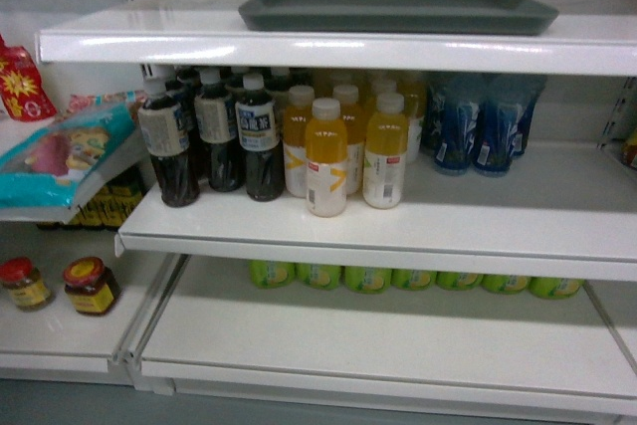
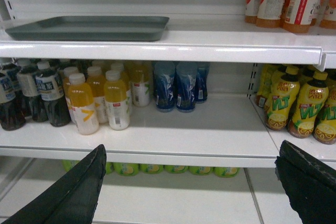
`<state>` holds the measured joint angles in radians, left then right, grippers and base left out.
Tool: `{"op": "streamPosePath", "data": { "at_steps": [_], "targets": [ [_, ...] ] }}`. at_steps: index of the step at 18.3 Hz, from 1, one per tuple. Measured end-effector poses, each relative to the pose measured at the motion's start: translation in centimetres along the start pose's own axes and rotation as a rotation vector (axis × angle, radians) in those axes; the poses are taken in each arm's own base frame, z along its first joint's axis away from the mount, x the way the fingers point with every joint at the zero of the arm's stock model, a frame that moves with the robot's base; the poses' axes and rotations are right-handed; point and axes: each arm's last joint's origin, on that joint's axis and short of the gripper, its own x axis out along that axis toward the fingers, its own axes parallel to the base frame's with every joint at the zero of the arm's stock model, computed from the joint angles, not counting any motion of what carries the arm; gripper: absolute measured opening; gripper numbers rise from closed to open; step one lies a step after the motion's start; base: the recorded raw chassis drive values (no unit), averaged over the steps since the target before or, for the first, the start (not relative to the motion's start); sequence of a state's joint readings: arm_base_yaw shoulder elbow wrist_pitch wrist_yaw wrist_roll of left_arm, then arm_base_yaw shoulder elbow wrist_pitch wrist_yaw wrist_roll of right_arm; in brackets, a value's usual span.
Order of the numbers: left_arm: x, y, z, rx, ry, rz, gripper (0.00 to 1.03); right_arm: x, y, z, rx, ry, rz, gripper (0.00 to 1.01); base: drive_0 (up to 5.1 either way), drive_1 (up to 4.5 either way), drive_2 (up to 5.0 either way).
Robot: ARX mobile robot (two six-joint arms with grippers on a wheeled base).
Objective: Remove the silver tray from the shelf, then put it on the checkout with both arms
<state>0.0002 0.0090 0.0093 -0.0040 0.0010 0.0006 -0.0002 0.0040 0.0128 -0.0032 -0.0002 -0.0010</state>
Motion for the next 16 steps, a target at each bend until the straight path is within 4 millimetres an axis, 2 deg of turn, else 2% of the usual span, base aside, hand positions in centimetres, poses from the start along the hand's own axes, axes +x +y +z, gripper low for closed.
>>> {"op": "streamPosePath", "data": {
  "at_steps": [16],
  "targets": [
    [0.00, 0.00, 0.04, 0.000, -0.004, 0.002, 0.98, 0.00, 0.00, 0.00, 0.000, 0.000, 0.000, 0.98, 0.0, 0.00, 0.0]
  ]
}}
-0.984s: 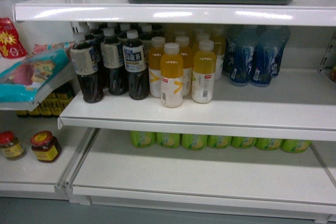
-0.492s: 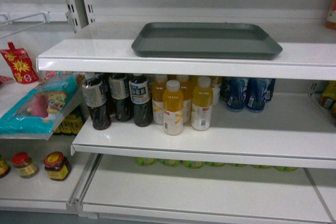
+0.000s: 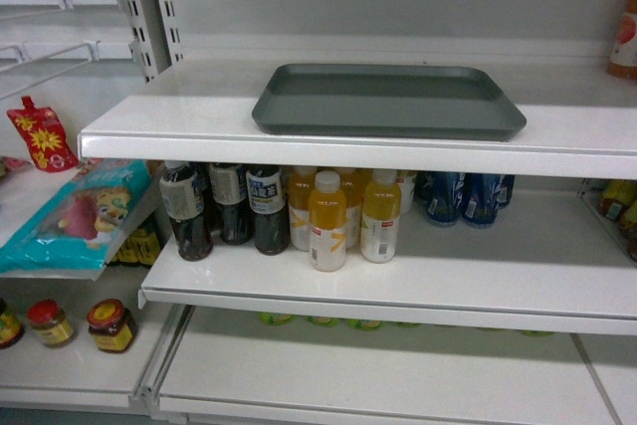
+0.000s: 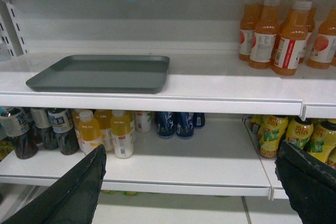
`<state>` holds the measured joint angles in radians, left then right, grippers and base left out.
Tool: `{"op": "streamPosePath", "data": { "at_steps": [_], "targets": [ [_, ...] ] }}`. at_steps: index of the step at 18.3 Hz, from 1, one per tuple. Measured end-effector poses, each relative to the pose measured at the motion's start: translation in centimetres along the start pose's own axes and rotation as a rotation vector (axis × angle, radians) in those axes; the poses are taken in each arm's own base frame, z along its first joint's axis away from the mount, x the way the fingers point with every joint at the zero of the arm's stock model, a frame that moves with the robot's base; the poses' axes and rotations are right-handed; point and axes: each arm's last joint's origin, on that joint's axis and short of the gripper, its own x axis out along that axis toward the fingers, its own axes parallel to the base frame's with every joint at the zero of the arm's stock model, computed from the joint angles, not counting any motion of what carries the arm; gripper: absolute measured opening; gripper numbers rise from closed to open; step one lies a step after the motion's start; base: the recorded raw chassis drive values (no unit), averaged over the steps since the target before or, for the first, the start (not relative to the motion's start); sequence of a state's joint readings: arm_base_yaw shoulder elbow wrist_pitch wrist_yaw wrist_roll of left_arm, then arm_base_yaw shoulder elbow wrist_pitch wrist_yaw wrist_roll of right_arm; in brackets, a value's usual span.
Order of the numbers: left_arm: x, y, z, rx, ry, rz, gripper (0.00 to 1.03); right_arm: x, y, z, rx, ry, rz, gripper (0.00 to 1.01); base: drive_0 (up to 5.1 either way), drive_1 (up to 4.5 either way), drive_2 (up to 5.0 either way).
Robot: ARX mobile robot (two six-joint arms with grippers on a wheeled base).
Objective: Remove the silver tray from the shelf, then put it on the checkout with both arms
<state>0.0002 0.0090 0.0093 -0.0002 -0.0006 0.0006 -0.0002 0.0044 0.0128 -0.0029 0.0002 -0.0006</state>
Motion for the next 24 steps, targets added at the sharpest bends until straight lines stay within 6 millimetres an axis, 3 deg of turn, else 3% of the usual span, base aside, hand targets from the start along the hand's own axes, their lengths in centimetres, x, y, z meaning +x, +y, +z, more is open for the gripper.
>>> {"op": "streamPosePath", "data": {
  "at_steps": [12, 24],
  "targets": [
    [0.00, 0.00, -0.03, 0.000, 0.003, 0.000, 0.98, 0.00, 0.00, 0.00, 0.000, 0.000, 0.000, 0.98, 0.0, 0.00, 0.0],
    [0.00, 0.00, -0.04, 0.000, 0.004, 0.000, 0.98, 0.00, 0.00, 0.02, 0.000, -0.002, 0.000, 0.98, 0.0, 1.34, -1.3]
  ]
}}
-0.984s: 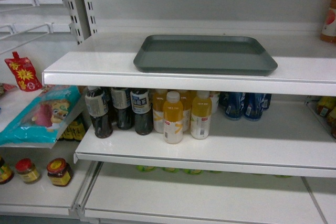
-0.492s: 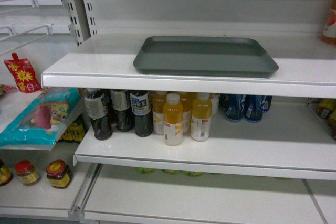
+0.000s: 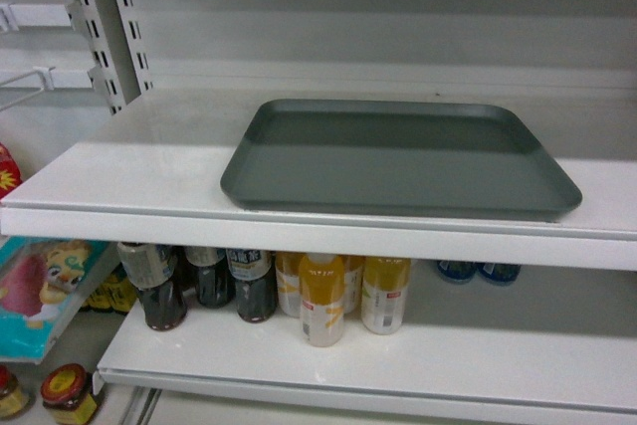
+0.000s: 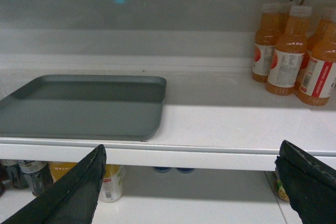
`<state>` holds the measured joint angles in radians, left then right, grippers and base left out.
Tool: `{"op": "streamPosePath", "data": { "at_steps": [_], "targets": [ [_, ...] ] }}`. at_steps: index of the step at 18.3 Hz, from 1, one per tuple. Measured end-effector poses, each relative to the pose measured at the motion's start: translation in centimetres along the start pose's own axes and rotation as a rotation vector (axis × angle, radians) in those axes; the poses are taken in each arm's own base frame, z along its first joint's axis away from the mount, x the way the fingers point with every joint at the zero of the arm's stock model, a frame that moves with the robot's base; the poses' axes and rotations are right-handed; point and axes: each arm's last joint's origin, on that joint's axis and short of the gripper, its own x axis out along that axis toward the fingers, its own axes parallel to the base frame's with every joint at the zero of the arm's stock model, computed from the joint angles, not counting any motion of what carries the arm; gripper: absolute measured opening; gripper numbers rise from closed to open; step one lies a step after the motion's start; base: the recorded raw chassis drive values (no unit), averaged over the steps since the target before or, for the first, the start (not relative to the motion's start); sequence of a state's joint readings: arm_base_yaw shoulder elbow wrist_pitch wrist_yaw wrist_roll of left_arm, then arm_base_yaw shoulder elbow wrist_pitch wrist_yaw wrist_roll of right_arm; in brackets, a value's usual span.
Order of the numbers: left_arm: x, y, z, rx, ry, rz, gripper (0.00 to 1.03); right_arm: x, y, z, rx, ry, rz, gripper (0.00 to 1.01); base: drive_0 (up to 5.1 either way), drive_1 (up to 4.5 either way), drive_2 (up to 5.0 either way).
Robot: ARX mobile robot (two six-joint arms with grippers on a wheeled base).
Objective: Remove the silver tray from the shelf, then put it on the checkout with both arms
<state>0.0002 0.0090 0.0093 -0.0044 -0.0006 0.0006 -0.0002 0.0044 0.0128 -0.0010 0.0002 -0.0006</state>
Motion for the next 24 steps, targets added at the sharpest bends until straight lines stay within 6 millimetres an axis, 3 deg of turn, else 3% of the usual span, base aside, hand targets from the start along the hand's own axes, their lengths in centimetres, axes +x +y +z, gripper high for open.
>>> {"op": "streamPosePath", "data": {
  "at_steps": [24],
  "targets": [
    [0.00, 0.00, 0.01, 0.000, -0.001, 0.000, 0.98, 0.00, 0.00, -0.03, 0.000, 0.003, 0.000, 0.98, 0.0, 1.34, -1.3]
  ]
}}
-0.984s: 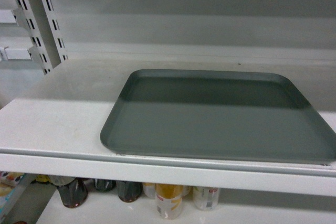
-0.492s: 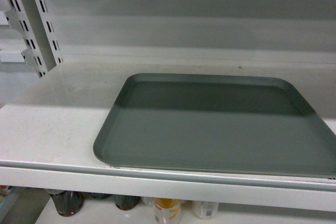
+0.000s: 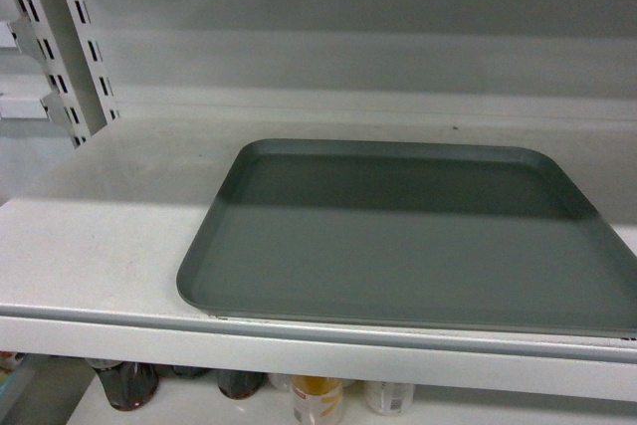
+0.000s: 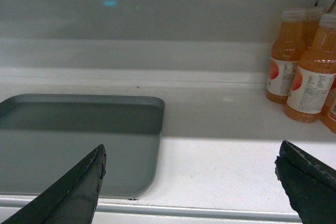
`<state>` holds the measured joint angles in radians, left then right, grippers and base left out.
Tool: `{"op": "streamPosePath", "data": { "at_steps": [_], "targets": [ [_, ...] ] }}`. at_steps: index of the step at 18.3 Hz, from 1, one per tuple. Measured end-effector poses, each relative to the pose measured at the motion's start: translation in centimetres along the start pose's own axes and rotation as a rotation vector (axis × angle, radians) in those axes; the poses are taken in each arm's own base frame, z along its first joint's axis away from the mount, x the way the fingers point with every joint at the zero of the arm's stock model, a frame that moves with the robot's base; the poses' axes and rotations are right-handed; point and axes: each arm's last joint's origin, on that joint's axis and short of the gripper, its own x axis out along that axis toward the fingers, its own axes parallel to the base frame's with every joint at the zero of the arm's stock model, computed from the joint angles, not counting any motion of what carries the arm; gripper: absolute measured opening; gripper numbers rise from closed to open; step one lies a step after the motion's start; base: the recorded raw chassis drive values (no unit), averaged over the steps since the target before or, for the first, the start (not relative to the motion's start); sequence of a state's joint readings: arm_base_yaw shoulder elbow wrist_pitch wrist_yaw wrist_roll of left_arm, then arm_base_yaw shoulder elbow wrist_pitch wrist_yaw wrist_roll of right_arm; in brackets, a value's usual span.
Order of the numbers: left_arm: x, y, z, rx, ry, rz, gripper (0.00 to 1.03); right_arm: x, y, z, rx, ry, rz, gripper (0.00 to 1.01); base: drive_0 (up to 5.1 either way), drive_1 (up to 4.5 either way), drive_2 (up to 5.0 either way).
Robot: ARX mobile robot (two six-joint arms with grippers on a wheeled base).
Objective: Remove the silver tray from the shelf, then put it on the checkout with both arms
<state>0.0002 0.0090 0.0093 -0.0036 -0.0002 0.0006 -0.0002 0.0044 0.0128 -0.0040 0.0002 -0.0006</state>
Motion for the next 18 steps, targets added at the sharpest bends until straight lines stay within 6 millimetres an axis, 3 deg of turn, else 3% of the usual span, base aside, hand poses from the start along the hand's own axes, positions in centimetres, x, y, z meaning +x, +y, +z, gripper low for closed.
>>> {"op": "streamPosePath", "data": {
  "at_steps": [13, 15, 16, 18],
  "targets": [
    [0.0, 0.0, 0.0, 0.000, 0.000, 0.000, 0.98, 0.0, 0.0, 0.0, 0.000, 0.000, 0.000, 0.98, 0.0, 0.00, 0.0],
    [0.3, -0.3, 0.2, -0.005, 0.325, 0.007, 0.98, 0.0, 0.0, -0.2, 0.018, 0.060, -0.021, 0.98, 0.0, 0.00, 0.0],
    [0.8, -0.5, 0.4, -0.001, 0.340, -0.015, 0.98, 0.4, -0.1, -0.5, 0.079, 0.193, -0.086, 0.98, 0.0, 0.00, 0.0],
    [2.2, -0.3, 1.9, -0.008, 0.265, -0.024, 0.98, 1.5, -0.6, -0.3, 0.146, 0.188, -0.119, 0.98, 0.0, 0.00, 0.0]
  ]
}}
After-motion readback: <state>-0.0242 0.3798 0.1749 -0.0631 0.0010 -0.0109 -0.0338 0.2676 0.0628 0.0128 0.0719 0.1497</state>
